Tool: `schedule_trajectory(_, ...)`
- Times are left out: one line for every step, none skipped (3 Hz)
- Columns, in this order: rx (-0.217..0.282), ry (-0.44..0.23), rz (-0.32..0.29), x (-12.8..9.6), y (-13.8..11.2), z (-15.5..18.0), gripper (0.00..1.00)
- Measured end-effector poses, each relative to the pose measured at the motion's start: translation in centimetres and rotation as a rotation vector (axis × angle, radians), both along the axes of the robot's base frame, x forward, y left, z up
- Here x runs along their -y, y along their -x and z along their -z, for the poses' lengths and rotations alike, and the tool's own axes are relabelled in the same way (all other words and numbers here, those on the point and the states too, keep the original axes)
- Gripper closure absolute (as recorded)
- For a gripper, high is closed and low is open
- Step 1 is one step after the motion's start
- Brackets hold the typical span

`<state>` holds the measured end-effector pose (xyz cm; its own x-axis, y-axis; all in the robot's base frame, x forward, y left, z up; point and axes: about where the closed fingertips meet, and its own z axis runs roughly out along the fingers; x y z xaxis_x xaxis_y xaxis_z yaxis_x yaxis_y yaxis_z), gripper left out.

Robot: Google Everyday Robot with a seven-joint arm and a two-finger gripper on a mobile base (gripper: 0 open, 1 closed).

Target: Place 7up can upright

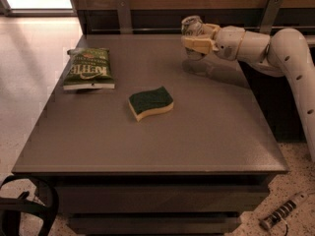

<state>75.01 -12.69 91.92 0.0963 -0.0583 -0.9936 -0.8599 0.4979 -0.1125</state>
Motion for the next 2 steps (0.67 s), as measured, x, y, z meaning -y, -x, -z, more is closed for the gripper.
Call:
schedule_trajectory(-0.001, -0.023, 0.008, 0.16, -0.48, 0.76, 1.00)
schedule_trajectory(0.011, -0.066, 0.016, 0.47, -0.96, 0.96, 1.00)
